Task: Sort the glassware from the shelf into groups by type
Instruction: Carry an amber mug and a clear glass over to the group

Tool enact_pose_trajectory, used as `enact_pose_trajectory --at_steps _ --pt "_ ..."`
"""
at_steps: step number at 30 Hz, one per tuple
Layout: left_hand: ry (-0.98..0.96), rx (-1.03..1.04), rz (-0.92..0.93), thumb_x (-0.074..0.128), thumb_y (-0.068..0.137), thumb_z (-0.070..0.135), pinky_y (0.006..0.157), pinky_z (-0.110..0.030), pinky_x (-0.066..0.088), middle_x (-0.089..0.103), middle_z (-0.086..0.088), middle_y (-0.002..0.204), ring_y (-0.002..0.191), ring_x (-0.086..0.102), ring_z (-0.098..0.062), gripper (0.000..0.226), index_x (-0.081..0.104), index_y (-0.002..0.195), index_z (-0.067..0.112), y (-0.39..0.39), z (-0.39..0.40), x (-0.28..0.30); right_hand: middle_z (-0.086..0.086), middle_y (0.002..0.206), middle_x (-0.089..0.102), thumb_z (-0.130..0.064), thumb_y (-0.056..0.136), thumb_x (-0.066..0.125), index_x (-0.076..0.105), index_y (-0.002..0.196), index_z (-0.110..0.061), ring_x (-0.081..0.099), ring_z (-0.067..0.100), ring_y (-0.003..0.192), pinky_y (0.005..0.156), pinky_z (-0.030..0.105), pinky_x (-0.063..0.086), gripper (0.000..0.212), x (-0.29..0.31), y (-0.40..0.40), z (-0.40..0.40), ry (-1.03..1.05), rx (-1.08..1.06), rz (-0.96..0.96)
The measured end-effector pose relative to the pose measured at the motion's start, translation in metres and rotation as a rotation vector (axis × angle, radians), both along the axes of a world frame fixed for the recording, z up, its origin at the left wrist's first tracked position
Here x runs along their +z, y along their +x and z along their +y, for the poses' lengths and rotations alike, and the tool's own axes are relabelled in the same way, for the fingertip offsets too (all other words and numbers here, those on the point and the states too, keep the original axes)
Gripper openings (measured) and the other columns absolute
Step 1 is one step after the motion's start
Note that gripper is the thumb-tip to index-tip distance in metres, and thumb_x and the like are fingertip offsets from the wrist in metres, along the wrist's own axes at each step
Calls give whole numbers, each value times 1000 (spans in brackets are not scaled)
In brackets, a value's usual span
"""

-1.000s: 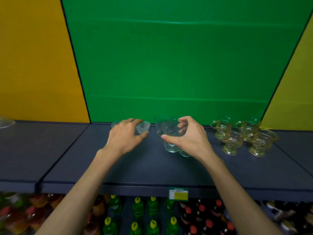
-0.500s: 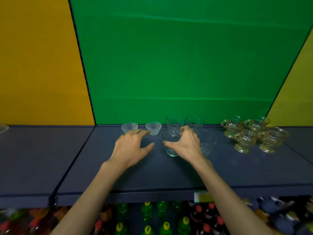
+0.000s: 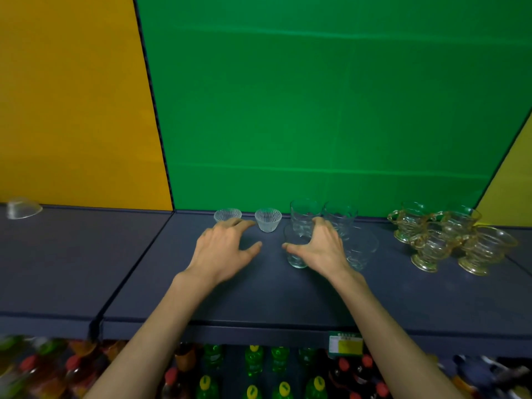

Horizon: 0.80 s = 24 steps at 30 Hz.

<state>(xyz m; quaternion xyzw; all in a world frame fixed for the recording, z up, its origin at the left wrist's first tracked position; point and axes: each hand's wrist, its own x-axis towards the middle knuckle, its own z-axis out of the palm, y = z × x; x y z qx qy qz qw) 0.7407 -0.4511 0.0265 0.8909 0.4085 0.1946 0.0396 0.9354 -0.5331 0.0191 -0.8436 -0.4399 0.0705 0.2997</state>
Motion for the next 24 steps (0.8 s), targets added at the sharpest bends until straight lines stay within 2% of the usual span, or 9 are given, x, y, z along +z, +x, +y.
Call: enact_pose_trajectory --at_steps 3,7,10,13,16,24 --pt "7 40 21 53 93 58 100 -42 45 53 5 146 129 52 -24 59 49 145 30 -3 -1 2 12 150 40 -60 70 80 32 150 -10 41 31 137 107 41 38 106 2 1 -3 -11 83 -78" --pt "30 86 32 54 93 57 99 -43 45 54 4 146 129 52 -25 59 50 145 29 -8 -6 7 7 148 45 -68 84 58 39 148 -18 41 27 136 113 41 31 83 3 2 -7 20 230 -319" --pt "48 138 57 53 94 57 99 -43 46 53 3 147 130 52 -26 60 50 146 29 -15 -12 11 3 145 50 -64 90 50 46 145 -20 42 24 137 121 43 20 70 5 -2 -8 85 342 -423" --pt "49 191 75 53 93 58 98 -43 47 53 3 146 129 53 -26 60 49 146 30 -27 -19 13 0 145 50 -57 94 48 47 144 -22 41 19 137 122 42 15 61 9 -12 -7 123 442 -446" --pt "57 268 89 51 93 59 99 -42 45 52 3 146 129 52 -25 60 48 146 32 -46 -26 15 -2 146 50 -53 95 48 47 144 -22 42 18 137 121 40 17 59 13 -29 -2 153 532 -457" --pt "113 465 147 43 95 64 104 -42 40 46 1 152 135 46 -24 64 41 151 33 -129 -46 22 -1 140 52 -51 97 48 48 143 -23 47 21 129 107 39 33 54 23 -107 19 209 717 -448"
